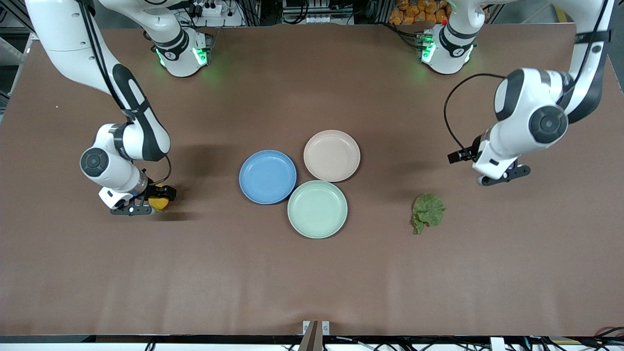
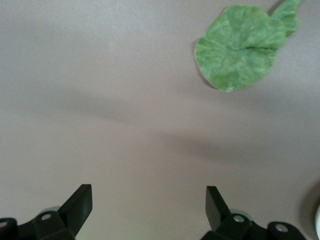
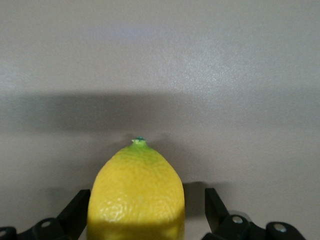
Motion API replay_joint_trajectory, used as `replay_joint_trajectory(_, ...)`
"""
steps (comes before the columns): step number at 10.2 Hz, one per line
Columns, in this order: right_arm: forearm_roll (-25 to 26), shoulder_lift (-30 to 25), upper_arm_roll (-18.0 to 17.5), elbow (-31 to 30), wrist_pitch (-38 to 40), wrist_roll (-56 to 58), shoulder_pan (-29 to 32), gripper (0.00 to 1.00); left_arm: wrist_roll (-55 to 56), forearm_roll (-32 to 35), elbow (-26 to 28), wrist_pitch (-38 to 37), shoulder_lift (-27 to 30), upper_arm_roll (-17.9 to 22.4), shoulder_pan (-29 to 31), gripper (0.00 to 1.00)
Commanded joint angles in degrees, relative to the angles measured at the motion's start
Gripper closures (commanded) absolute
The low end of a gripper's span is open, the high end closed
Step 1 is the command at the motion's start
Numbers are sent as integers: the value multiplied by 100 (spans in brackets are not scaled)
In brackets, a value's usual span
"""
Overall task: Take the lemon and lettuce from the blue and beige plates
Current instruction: 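Release the lemon with the right gripper while the left gripper lifts away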
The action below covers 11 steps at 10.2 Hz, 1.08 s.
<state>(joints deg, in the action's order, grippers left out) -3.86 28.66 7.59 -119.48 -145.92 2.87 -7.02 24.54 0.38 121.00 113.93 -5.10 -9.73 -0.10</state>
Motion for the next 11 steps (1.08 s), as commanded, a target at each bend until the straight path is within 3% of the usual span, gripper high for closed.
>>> replay_joint_trajectory(1, -516, -290, -56, 371, 912, 20, 157, 0, -125, -179, 171, -82, 474, -20, -69, 0)
replay_joint_trajectory(5, -704, -667, 67, 864, 1785, 38, 149, 0, -108, -250, -1155, -55, 449, -20, -96, 0)
replay_joint_trajectory(8, -642, -861, 59, 1417, 2636, 134, 271, 0, -352, -4, -1482, -160, 728, -20, -184, 0)
replay_joint_trajectory(11, -607, -1046, 32, 2111, 3550, 527, 464, 0, -827, -21, -2165, -984, 792, -46, -184, 0)
